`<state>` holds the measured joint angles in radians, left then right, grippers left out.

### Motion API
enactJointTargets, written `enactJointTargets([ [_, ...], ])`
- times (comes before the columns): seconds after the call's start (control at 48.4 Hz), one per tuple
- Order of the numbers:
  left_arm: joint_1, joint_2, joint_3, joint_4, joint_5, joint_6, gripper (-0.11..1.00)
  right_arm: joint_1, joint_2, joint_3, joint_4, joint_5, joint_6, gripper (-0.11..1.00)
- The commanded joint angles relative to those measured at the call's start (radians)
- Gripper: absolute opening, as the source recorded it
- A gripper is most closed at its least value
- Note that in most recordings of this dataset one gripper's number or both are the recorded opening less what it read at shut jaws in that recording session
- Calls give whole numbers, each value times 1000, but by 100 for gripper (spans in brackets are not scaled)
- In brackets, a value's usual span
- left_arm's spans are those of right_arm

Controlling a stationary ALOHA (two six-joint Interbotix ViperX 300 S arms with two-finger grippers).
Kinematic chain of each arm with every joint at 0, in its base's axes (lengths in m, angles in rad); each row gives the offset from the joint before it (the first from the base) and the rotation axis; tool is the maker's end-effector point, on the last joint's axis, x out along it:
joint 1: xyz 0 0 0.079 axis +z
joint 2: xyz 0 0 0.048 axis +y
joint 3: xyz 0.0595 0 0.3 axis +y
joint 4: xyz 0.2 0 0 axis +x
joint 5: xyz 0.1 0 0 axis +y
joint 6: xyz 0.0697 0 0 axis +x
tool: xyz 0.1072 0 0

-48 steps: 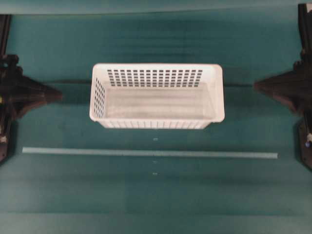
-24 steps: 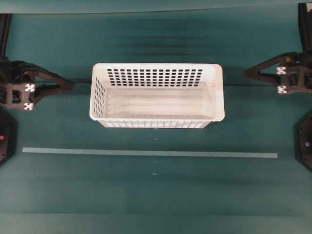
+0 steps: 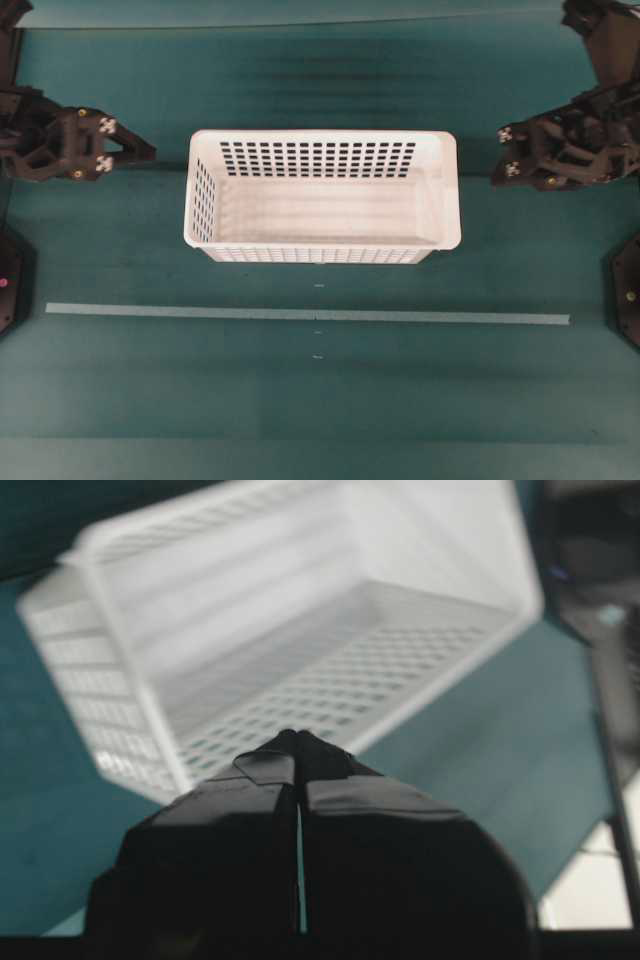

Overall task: Lift the white basket with both hands.
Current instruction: 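Move both grippers inward toward the back rim of the white basket, then lower both grippers onto the basket's back corners and close on the rim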

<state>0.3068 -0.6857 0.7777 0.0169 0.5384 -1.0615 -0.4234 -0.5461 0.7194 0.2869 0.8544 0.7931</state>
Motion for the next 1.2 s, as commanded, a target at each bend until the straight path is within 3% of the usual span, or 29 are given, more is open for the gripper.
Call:
enactJointTargets([
  [0.0, 18, 35, -38, 3, 40, -31, -4, -6, 58, -51, -8, 72, 3, -1],
  [0.165, 20, 120, -61, 3, 129, -109, -4, -6, 166, -138, -29, 196, 2, -1],
  [0.289, 20, 146, -80, 3, 133, -110, -3, -6, 213, -170, -57, 239, -3, 0],
  [0.495, 20, 144, -64, 3, 138, -106, 0, -6, 227, -170, -89, 212, 3, 4],
  [0.681, 20, 150, -63, 3, 137, -107, 18, -15, 238, -160, -89, 153, 15, 14],
  [0.743, 20, 155, -63, 3, 138, -110, 30, -17, 249, -155, -89, 144, 23, 20],
  [0.805, 20, 163, -64, 3, 137, -114, 48, -17, 264, -152, -89, 141, 29, 28],
  [0.97, 20, 195, -72, 3, 133, -115, 92, -17, 302, -160, -89, 114, 35, 68],
  [1.094, 18, 221, -75, 3, 126, -115, 93, -17, 316, -163, -89, 72, 38, 94],
  [1.177, 18, 241, -74, 3, 118, -118, 91, -17, 331, -161, -83, 57, 40, 98],
])
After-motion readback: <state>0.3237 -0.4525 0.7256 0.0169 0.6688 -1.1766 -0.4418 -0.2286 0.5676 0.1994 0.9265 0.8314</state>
